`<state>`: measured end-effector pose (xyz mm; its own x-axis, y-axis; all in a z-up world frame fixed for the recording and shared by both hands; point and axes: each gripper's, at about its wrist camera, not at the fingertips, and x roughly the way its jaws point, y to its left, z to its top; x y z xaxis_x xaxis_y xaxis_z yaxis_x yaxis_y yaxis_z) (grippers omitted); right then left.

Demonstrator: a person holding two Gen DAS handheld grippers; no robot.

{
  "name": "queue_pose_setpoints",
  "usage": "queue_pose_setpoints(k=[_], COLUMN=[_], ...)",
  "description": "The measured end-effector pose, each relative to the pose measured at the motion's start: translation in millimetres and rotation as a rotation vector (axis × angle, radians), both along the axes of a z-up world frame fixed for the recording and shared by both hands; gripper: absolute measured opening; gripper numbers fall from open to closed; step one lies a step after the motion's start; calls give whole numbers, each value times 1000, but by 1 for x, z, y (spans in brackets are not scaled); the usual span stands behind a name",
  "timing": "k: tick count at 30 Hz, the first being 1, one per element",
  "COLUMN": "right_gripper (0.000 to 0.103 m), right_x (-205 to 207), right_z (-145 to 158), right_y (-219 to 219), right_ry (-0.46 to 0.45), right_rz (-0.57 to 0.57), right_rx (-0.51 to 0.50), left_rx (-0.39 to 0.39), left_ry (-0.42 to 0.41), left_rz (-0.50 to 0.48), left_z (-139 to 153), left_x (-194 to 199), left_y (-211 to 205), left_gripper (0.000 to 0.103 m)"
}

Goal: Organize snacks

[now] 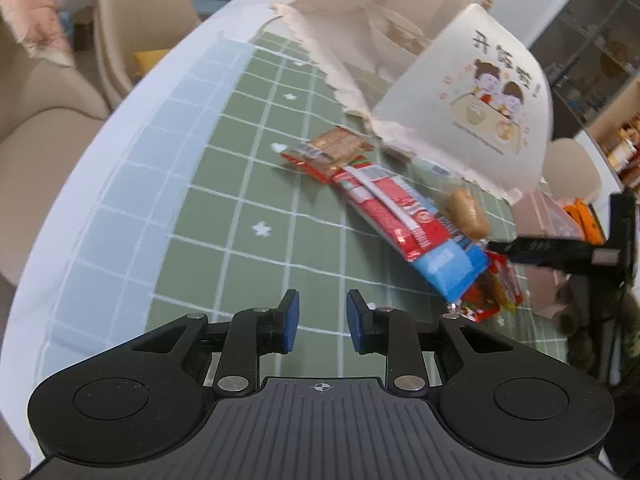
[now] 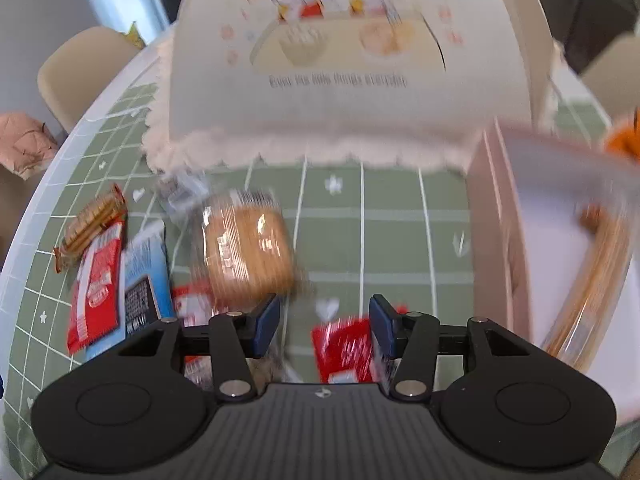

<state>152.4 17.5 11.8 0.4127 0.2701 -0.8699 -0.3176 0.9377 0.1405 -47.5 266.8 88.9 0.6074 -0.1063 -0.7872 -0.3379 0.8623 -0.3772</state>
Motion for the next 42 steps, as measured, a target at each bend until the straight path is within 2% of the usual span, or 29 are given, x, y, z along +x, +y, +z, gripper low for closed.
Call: queue_pose_setpoints(k=[2,5,7,11,13,15,17,20,22,23,25,26,27,31,34,36,38,40,42], right_gripper=[50,48,47,47,56,64,68,74,79,79,79,79,79,81,84,84,84,84,84], right_x=[-23,-60,-90,-134,-143,-143,-142,-145,-148,-150,-157,-160,-164,-179,-189,-193,-195,-196,-196], right_z=[-1,-3,-4,8,18,30,38,42,43,43,43,42,42,41,37,32,25,21,17], right_y=[0,-3,-3,-13,-25,-43,-61,-79,-84,-84,-86,-86,-87,-86,-84,-84,-85,-87,-90], right_ry=[-12,84,101,-18,-80,-112,-121,-119,-118,-117,-114,-110,-105,-107,-117,-111,-95,-76,-61], right_rz=[23,82,123,160,147,102,49,-2,-15,-20,-37,-44,-52,-68,-72,-74,-79,-89,-99], right_rx=[15,121,130,26,-13,-9,8,28,33,30,28,32,38,29,-5,-29,-46,-47,-42], left_rx=[-13,-33,-41,-9,14,17,31,99,110,51,-160,-229,-274,-328,-298,-249,-191,-92,41], left_ry=[-12,-32,-41,-34,-18,-19,-60,-134,-117,-72,4,27,55,161,226,269,278,263,236], left_rz=[-37,-120,-202,-323,-345,-347,-328,-274,-221,-184,-60,5,64,179,224,221,208,147,76], left_z=[1,3,5,3,-2,-4,5,28,36,34,24,19,15,-9,-28,-40,-47,-49,-46], left_x=[8,20,28,35,38,42,45,62,83,101,134,146,161,216,245,262,274,285,292], left_y=[-8,-31,-53,-94,-109,-118,-117,-100,-79,-63,-31,-20,-12,-6,-10,-14,-22,-36,-50], left_gripper=[29,29,29,29,29,29,29,29,29,29,29,29,29,29,29,29,31,31,31])
